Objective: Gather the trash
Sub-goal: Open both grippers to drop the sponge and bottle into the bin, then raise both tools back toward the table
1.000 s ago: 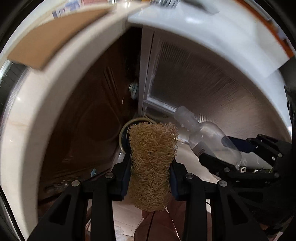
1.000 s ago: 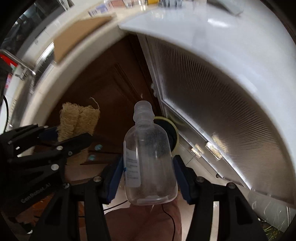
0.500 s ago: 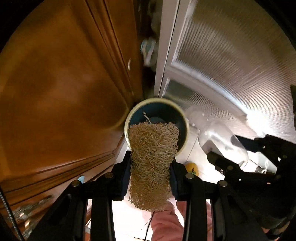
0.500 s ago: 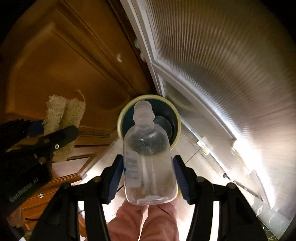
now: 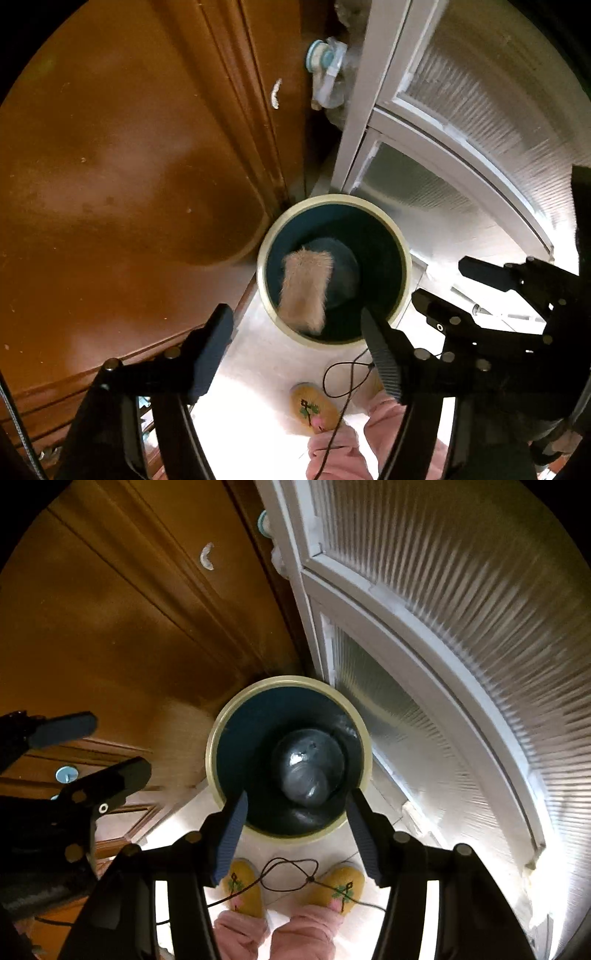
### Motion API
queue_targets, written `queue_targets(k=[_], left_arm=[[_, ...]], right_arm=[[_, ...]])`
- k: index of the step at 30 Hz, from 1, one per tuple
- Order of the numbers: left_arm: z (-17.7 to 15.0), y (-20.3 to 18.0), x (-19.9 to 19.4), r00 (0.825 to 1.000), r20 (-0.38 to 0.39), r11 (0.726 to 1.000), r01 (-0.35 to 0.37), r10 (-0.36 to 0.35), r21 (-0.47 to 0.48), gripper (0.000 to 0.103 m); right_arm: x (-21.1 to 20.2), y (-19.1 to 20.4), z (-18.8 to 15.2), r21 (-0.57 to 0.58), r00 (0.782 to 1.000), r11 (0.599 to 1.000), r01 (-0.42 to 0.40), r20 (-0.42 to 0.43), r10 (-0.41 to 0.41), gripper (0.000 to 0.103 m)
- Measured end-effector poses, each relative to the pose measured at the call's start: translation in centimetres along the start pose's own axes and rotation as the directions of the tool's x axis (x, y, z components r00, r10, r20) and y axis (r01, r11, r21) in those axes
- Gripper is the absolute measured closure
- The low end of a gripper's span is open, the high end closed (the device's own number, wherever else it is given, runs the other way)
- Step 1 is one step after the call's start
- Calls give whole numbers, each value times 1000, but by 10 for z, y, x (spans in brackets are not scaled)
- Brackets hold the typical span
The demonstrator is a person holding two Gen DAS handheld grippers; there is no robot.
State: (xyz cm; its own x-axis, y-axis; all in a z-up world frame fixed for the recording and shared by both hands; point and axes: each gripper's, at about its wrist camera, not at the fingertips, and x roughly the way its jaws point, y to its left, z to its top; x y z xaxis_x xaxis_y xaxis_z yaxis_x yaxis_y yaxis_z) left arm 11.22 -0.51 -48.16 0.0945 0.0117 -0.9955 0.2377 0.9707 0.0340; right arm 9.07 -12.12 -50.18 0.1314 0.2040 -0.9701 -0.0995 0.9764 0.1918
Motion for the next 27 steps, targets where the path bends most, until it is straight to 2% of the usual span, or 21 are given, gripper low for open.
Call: queue_targets(k=[7,14,22,27], left_arm=[[3,-6,-13,1000,4,1000,13,-13,-4,33],[-2,-13,-59,999,15,999,38,-38,4,33],[-8,-18,-158,995,61,996,70,-73,48,33],[-15,-26,-237,988,114,991,88,-99,100,33]], right_arm=[[-29,2,-10,23,1000,1000,-4,30,3,47],[-68,-2,-15,59,998,998,-6,59,2,47],[-152,1,-24,117,993,993,-14,116,0,47],[-217,11,-33,141,986,990,-10,165,-13,47]])
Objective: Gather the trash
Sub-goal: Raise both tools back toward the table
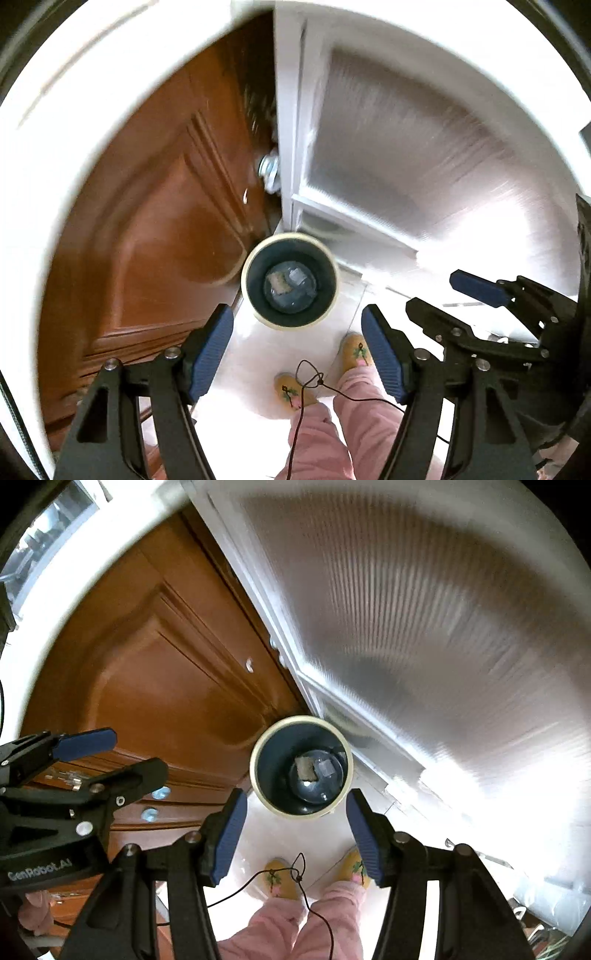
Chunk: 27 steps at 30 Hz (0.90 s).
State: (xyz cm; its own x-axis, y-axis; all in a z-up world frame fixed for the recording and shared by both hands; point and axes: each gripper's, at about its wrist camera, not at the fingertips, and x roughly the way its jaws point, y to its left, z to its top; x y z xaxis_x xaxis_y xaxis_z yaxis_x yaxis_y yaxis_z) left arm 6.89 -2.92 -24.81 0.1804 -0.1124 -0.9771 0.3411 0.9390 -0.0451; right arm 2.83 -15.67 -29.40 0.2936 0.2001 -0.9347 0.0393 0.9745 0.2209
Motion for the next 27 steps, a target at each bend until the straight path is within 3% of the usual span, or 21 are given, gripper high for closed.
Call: queue_targets(k=[7,12,20,27], left_arm=[[5,-10,-92,996,90,997,21,-27,70,33],[10,-13,-152,985,170,991,20,-42,129,33],[22,-7,-233,943,329,985,-8,-50,171,33],[40,2,-268,911,405,985,8,-77,170,31]], right_arm=[[-88,21,6,2,994,999,32,104,-32,47],[-153,40,14,-1,978,997,75,194,-73,47],[-229,61,21,13,943,996,91,320,-91,47],[-269,55,33,73,906,994,82,410,-105,47]])
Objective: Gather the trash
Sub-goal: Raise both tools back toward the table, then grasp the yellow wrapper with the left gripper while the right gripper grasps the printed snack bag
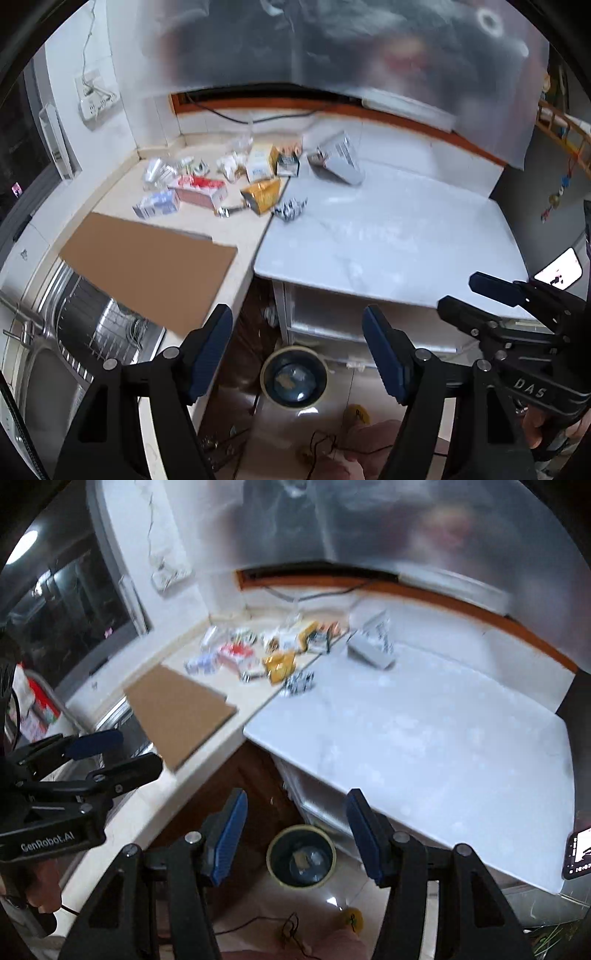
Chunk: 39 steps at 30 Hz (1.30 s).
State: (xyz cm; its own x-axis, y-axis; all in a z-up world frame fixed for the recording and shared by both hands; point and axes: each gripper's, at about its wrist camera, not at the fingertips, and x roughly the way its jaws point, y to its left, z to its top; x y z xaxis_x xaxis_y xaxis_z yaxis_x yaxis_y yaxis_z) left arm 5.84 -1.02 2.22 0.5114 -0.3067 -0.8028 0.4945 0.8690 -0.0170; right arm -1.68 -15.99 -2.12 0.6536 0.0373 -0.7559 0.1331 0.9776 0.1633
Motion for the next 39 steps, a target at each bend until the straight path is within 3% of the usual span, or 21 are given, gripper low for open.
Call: queue_targets(k=[5,9,16,24,31,39], left_arm=[[29,10,13,1000,13,1000,-2,3,-19,31],[53,23,41,1000,-13,996,25,-26,-86,31],[101,51,112,997,-78,977,10,-27,-211,31],[143,68,205,988,-156,951,-45,-3,-305,31],[166,72,264,981,-193,925,-48,-28,-378,31],[179,77,316,965,-260,909,-72,-41,-410,31]], right_arm=[[3,-17,28,19,999,1000,22,26,-22,47],[18,-41,55,34,999,999,28,31,-29,47],[84,-100,130,59,1000,998,15,-4,-15,47],[189,-170,206,90,999,996,-9,-35,12,47],[275,-199,217,171,994,985,-35,-92,51,47],[320,-208,221,230,987,969,-90,-107,118,47]])
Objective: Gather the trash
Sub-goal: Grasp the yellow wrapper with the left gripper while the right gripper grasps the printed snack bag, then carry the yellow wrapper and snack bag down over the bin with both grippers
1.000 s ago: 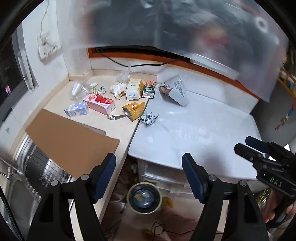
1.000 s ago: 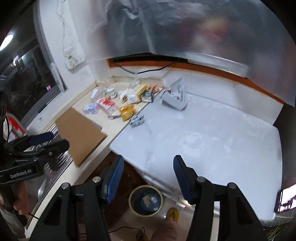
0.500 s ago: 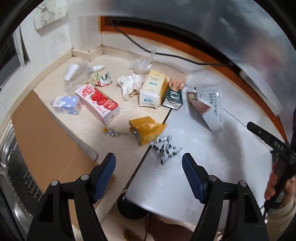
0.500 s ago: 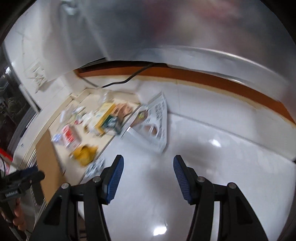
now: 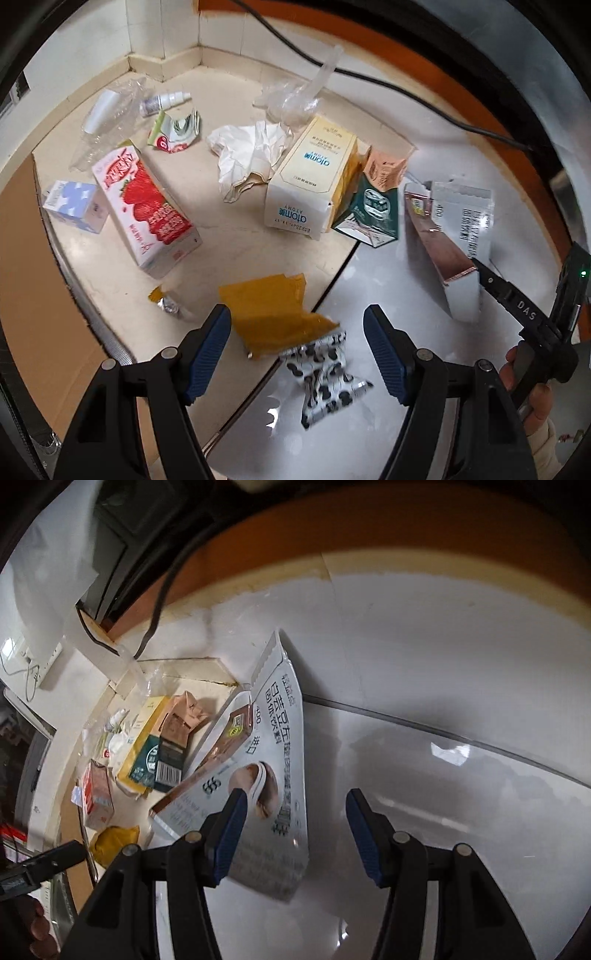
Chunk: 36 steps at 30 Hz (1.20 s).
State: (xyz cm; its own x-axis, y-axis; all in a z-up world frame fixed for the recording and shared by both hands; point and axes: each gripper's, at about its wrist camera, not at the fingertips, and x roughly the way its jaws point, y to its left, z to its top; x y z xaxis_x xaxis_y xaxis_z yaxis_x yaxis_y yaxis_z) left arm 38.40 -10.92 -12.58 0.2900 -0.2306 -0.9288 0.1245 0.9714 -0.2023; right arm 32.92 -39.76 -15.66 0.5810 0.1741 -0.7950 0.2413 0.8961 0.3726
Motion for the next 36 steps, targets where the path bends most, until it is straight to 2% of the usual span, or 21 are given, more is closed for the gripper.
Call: queue_targets(k=[3,5,7,8,9,10,12,16,17,18,19,22,27,31,36], left_arm=[[3,2,14,1000,-28,1000,-1,1,-19,31],[4,4,23,999,-45,999,6,-7,-35,31],[4,6,30,998,-60,998,17,-20,-54,31],[3,8,35,997,-71,997,25,-30,-68,32],[2,8,38,997,-76,997,28,-34,-77,35],[2,9,40,996,-81,996,31,-37,-84,46],[-1,11,46,994,-94,994,42,-51,-103,47],[-7,11,46,996,-69,994,47,-54,-100,48],[-9,10,44,998,-58,996,32,-37,-85,52],[-11,8,42,998,-48,997,23,-27,-70,72],[-12,7,41,998,-52,998,19,-22,-62,74],[-17,6,35,999,-35,998,13,-15,-61,74],[-25,5,11,999,8,999,45,-45,-29,76],[-33,5,-21,996,58,998,64,-65,22,77],[-60,4,-75,990,114,991,75,-87,107,77]], right_arm=[[11,-2,4,14,999,999,-30,-16,30,47],[12,3,5,-6,999,999,-39,-4,39,51],[14,7,3,-18,998,998,-68,-16,68,69],[14,9,3,-19,996,996,-87,-15,86,73],[14,12,3,-26,995,995,-98,-14,97,81],[13,16,3,-38,996,995,-92,-9,91,86],[9,21,2,-60,996,994,-87,3,88,90],[2,33,-4,-110,997,991,-71,14,73,91],[0,35,-7,-117,997,991,-69,19,72,91],[-2,38,-9,-122,997,990,-70,21,73,92],[-6,38,-12,-123,997,990,-71,26,75,92],[-17,39,-18,-114,996,991,-73,42,78,92],[-39,41,-26,-105,994,992,-75,68,82,92],[-64,48,-36,-113,991,991,-76,104,88,92],[-99,62,-55,-106,984,990,-89,144,104,92]])
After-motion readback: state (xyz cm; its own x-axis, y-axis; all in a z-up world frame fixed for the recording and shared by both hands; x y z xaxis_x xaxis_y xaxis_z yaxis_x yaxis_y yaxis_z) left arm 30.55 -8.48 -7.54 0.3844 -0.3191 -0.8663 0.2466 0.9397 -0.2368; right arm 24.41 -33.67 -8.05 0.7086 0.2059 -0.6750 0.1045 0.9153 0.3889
